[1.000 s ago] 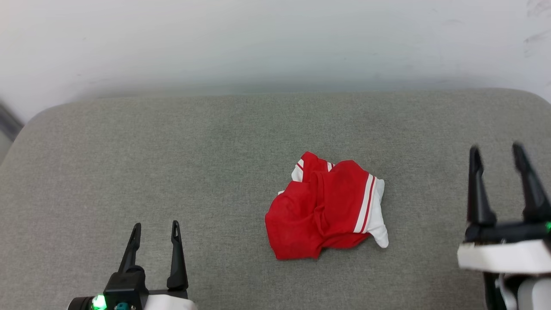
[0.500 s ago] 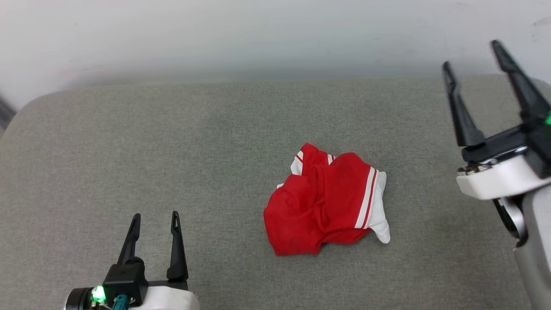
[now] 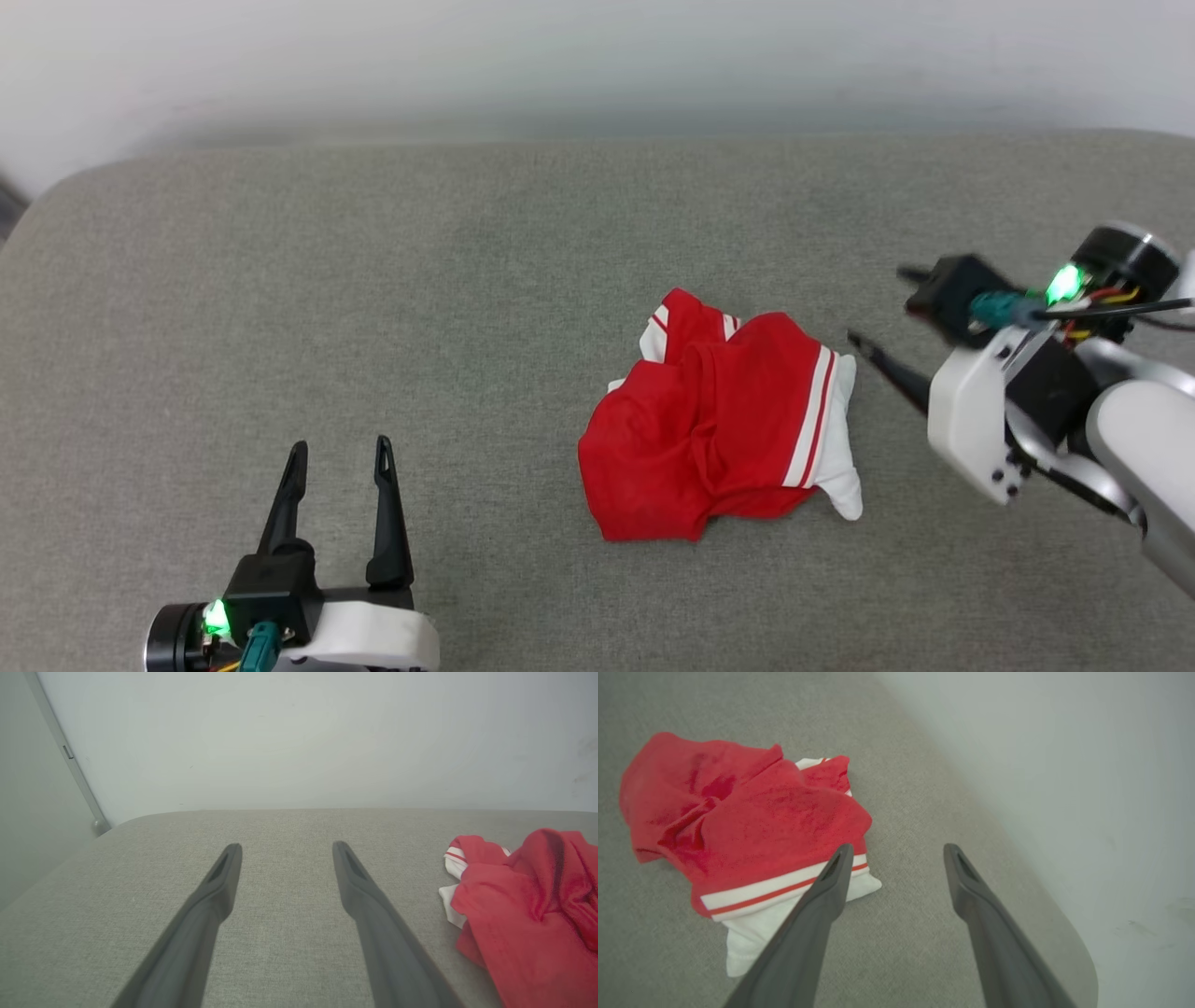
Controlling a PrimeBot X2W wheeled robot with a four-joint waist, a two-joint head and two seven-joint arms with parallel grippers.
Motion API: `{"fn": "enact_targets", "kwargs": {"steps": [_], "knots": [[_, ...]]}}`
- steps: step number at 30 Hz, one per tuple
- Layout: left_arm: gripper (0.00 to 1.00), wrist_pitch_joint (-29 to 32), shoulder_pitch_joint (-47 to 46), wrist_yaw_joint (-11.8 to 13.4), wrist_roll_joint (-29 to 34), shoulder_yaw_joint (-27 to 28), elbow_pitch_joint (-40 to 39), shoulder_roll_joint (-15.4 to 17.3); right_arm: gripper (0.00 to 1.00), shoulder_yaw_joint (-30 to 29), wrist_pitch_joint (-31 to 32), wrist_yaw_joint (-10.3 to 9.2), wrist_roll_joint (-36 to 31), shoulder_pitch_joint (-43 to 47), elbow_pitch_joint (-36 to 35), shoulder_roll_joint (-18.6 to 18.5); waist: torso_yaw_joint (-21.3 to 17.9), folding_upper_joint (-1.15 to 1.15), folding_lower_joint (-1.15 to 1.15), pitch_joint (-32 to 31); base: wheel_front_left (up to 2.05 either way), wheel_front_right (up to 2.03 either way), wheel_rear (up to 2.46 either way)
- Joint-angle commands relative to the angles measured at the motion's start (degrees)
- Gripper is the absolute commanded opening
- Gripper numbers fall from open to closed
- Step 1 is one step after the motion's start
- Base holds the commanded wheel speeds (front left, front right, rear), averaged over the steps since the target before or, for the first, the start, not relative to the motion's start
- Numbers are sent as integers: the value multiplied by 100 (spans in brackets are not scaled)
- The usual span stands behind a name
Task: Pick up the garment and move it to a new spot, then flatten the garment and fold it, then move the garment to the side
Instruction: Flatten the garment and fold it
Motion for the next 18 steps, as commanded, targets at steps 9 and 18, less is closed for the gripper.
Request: {"fn": "enact_targets", "kwargs": {"steps": [9, 18], "knots": [[100, -15, -358, 106, -103, -149, -82, -3, 100, 1828, 1133, -4, 1493, -967, 179, -294, 231, 0, -1, 556, 0, 0, 0], [100, -15, -590, 187, -160, -248, -76, -4, 100, 2483, 1323, -1, 1940, -741, 872, 145, 366, 0, -1, 943, 0, 0, 0]]}}
